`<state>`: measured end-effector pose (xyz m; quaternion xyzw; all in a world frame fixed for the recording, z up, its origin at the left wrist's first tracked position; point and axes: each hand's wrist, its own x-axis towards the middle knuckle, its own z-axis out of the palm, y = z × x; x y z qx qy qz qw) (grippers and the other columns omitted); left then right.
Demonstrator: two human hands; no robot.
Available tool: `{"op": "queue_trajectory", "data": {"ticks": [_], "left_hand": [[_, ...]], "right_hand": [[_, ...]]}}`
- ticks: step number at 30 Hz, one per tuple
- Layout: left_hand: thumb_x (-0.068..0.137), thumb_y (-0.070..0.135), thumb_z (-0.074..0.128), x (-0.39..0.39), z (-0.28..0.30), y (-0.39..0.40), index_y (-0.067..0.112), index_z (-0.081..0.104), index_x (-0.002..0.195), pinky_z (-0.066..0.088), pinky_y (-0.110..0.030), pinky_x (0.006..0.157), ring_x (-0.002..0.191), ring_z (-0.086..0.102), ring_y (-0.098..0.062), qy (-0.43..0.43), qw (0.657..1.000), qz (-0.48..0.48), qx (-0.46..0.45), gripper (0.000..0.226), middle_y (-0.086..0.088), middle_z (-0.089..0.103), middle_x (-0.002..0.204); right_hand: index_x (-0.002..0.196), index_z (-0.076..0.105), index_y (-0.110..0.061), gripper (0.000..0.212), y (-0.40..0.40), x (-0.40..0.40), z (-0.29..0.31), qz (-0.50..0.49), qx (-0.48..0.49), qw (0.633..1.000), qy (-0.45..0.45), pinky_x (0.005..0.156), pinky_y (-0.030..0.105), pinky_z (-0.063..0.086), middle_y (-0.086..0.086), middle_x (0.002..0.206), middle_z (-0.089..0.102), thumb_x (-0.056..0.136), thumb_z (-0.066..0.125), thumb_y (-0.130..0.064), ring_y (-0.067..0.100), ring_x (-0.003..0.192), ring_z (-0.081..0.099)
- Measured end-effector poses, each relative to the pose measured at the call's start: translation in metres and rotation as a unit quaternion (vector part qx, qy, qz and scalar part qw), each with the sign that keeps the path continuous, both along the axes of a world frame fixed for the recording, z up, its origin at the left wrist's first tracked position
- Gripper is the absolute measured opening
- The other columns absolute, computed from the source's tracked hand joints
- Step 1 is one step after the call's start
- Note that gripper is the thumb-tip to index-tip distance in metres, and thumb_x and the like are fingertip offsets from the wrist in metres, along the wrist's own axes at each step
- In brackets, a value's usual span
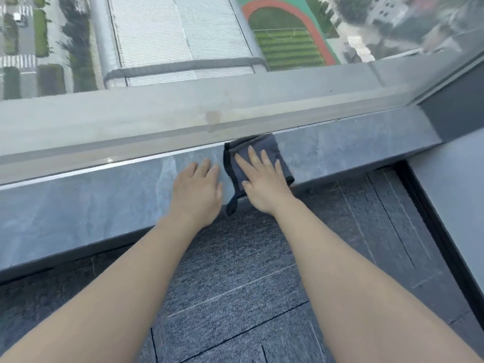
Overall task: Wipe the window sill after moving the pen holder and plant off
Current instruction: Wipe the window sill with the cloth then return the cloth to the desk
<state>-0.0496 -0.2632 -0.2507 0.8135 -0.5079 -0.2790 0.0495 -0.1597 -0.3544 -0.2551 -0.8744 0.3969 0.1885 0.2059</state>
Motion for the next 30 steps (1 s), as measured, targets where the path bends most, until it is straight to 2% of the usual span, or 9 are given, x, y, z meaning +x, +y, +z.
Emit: {"op": "queue_trajectory", "data": {"ticks": [5, 9, 12, 15, 17, 21, 24, 26, 30], "left_hand": [[0.097, 0.022, 0.030, -0.018, -0.007, -0.026, 0.011, 0.029, 0.142, 0.014, -0.037, 0.117, 0.144, 0.019, -0.026, 0.017, 0.998, 0.040, -0.055, 0.047, -0.007, 0.026, 0.155], [0.087, 0.038, 0.014, -0.038, -0.012, -0.045, 0.013, 0.038, 0.139, 0.018, -0.042, 0.115, 0.140, 0.027, -0.030, -0.014, 0.994, 0.078, -0.078, 0.062, -0.010, 0.037, 0.150], [0.086, 0.038, 0.016, -0.056, -0.012, -0.059, 0.013, 0.039, 0.138, 0.020, -0.044, 0.114, 0.140, 0.027, -0.031, -0.033, 0.992, 0.102, -0.070, 0.062, -0.011, 0.036, 0.150], [0.086, 0.036, 0.017, -0.074, -0.008, -0.070, 0.009, 0.046, 0.133, 0.027, -0.046, 0.111, 0.138, 0.030, -0.033, -0.043, 0.988, 0.121, -0.091, 0.062, -0.011, 0.040, 0.148], [0.093, 0.030, 0.025, -0.088, -0.006, -0.076, 0.010, 0.044, 0.135, 0.023, -0.044, 0.113, 0.141, 0.024, -0.032, -0.046, 0.988, 0.127, -0.074, 0.050, -0.008, 0.036, 0.151], [0.085, 0.037, 0.014, -0.111, -0.003, -0.085, 0.011, 0.043, 0.135, 0.024, -0.041, 0.112, 0.140, 0.027, -0.029, -0.061, 0.987, 0.127, -0.075, 0.064, -0.008, 0.037, 0.150], [0.094, 0.033, 0.021, -0.124, -0.005, -0.087, 0.012, 0.035, 0.140, 0.024, -0.040, 0.112, 0.140, 0.025, -0.027, -0.068, 0.988, 0.135, -0.039, 0.052, -0.006, 0.032, 0.152], [0.094, 0.033, 0.021, -0.130, -0.007, -0.087, 0.013, 0.031, 0.142, 0.023, -0.039, 0.113, 0.141, 0.023, -0.026, -0.075, 0.988, 0.135, -0.024, 0.053, -0.005, 0.028, 0.154], [0.097, 0.031, 0.024, -0.139, -0.008, -0.093, 0.014, 0.027, 0.143, 0.021, -0.040, 0.114, 0.143, 0.019, -0.027, -0.084, 0.986, 0.146, -0.011, 0.050, -0.004, 0.024, 0.156]], "right_hand": [[0.146, 0.003, -0.037, 0.055, -0.017, -0.022, -0.009, 0.026, -0.019, 0.999, -0.032, 0.117, 0.038, -0.010, -0.005, 0.159, -0.010, 0.097, 0.026, -0.029, 0.017, 0.146, -0.012], [0.146, 0.003, -0.038, 0.055, -0.047, -0.044, -0.012, 0.028, -0.024, 0.998, -0.049, 0.117, 0.036, -0.011, -0.006, 0.159, -0.010, 0.097, 0.025, -0.030, 0.015, 0.146, -0.012], [0.147, 0.001, -0.036, 0.055, -0.074, -0.068, -0.015, 0.023, -0.031, 0.998, -0.048, 0.117, 0.036, -0.011, -0.006, 0.159, -0.011, 0.097, 0.023, -0.031, 0.015, 0.146, -0.013], [0.147, -0.002, -0.033, 0.055, -0.098, -0.097, -0.018, 0.001, -0.044, 0.998, -0.041, 0.118, 0.038, -0.010, -0.004, 0.159, -0.013, 0.097, 0.021, -0.032, 0.017, 0.146, -0.014], [0.147, -0.004, -0.030, 0.055, -0.115, -0.118, -0.018, -0.028, -0.053, 0.998, -0.031, 0.118, 0.039, -0.009, -0.002, 0.159, -0.013, 0.098, 0.020, -0.033, 0.019, 0.146, -0.013], [0.148, -0.003, -0.028, 0.055, -0.148, -0.145, -0.015, -0.101, -0.057, 0.993, -0.013, 0.118, 0.042, -0.007, 0.000, 0.159, -0.012, 0.098, 0.019, -0.032, 0.022, 0.147, -0.011], [0.148, -0.002, -0.029, 0.054, -0.159, -0.135, -0.014, -0.124, -0.056, 0.991, -0.009, 0.118, 0.045, -0.007, 0.000, 0.159, -0.013, 0.098, 0.019, -0.030, 0.024, 0.146, -0.012], [0.148, -0.001, -0.028, 0.054, -0.155, -0.123, -0.014, -0.075, -0.062, 0.995, -0.022, 0.118, 0.047, -0.007, 0.000, 0.159, -0.012, 0.098, 0.019, -0.030, 0.024, 0.146, -0.012], [0.148, 0.003, -0.031, 0.055, -0.139, -0.123, -0.017, 0.111, -0.058, 0.989, -0.073, 0.118, 0.044, -0.008, -0.002, 0.160, -0.010, 0.096, 0.022, -0.028, 0.020, 0.147, -0.011]]}}
